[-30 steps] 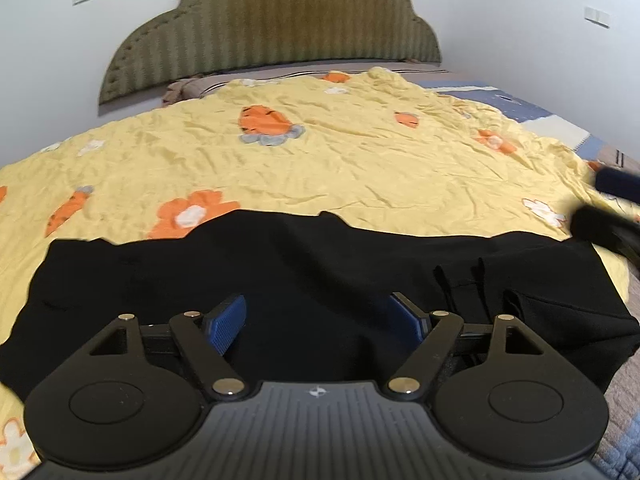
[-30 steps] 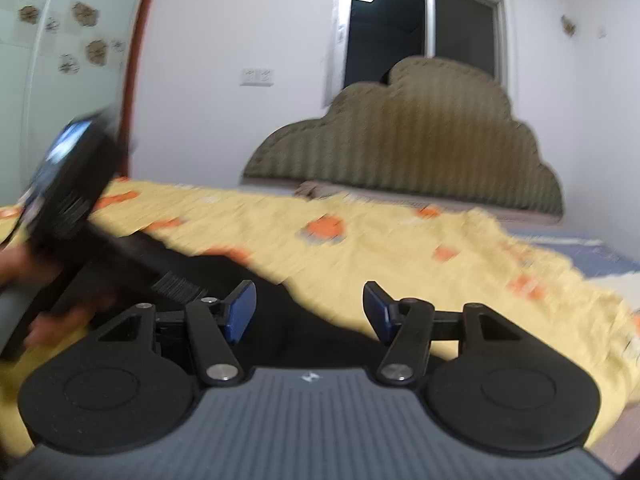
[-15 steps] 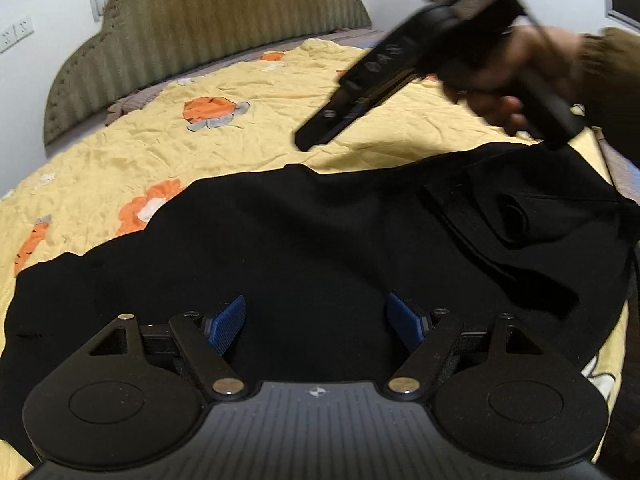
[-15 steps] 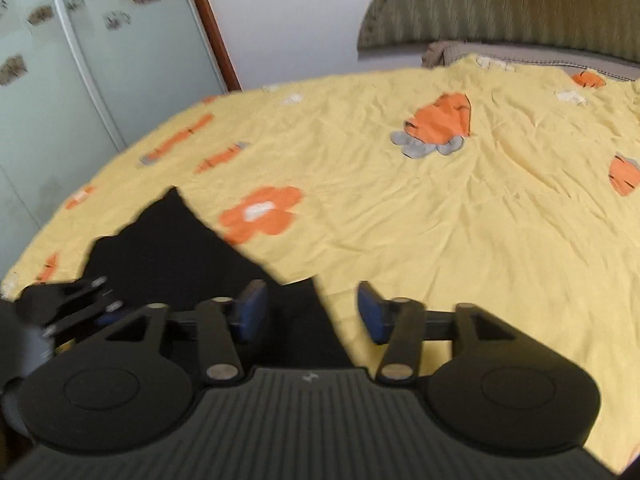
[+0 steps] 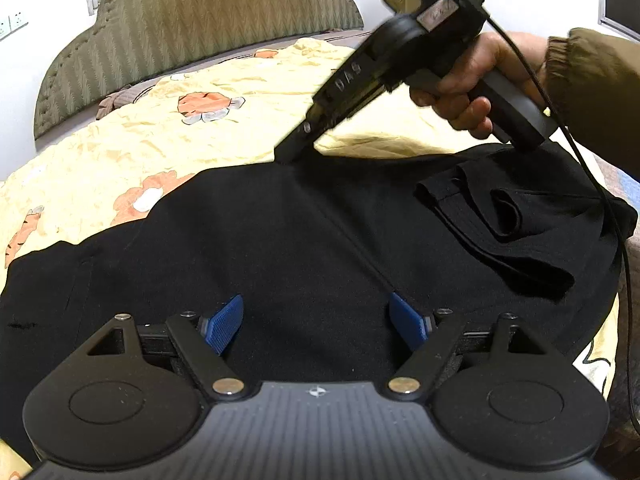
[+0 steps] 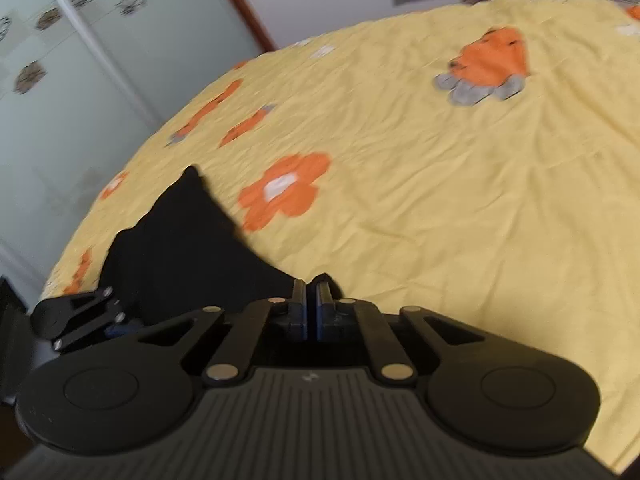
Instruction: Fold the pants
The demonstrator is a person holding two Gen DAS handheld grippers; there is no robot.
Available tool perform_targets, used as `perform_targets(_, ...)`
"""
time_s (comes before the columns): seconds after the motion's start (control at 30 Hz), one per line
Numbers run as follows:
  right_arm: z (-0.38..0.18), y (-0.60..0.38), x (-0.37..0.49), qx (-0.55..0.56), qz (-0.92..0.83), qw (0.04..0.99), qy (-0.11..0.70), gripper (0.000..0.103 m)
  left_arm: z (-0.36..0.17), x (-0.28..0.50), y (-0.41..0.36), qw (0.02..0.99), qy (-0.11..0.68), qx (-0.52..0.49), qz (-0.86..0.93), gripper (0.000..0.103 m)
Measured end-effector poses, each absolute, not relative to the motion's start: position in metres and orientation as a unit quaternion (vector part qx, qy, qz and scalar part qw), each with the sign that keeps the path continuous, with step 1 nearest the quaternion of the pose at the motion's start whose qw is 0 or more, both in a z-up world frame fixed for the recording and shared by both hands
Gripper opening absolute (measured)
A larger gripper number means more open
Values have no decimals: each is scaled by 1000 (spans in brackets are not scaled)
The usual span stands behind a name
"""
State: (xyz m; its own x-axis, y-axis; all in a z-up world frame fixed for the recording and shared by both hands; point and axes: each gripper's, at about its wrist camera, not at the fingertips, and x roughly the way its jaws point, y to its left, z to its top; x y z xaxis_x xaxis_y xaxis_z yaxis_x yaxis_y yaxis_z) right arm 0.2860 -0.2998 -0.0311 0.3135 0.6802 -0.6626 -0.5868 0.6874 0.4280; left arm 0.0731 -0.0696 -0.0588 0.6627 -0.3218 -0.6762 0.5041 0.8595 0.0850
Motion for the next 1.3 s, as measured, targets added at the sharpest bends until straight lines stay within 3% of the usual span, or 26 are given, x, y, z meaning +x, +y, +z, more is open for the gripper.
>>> perform_targets(0.13,-13,-293,274,24,336,850,405,2,-59,69,-70,904,340,132,-225,81)
perform_targets(0.2,-21,-278,271,-34,304,856,416,2,-57,67,-70,902,343,134,-224,81)
perform_targets(0.3,-29,-272,271,-34,287,859,423,3,-49,68,-61,906,345,122,-213,81)
perform_targets(0.37,-16,-279,265,-30,247,882,401,28,-44,66,-48,915,337,119,-187,81)
perform_targets(0.57,35,-256,156,-184,229,914,281,27,-34,76,-12,933,332,89,-111,81)
perform_targets(0.73,6,-205,33,-364,237,875,212,29,-32,79,-1,934,337,94,-70,81)
perform_targets(0.9,-18,-182,-23,-350,234,878,227,28,-34,74,23,933,348,84,-34,81)
perform_targets(1.1,-32,-172,-33,-361,201,880,234,20,-25,58,39,937,339,67,-49,81)
perform_targets(1.3,-44,-169,-23,-383,161,874,253,19,-21,16,0,915,286,188,-212,81)
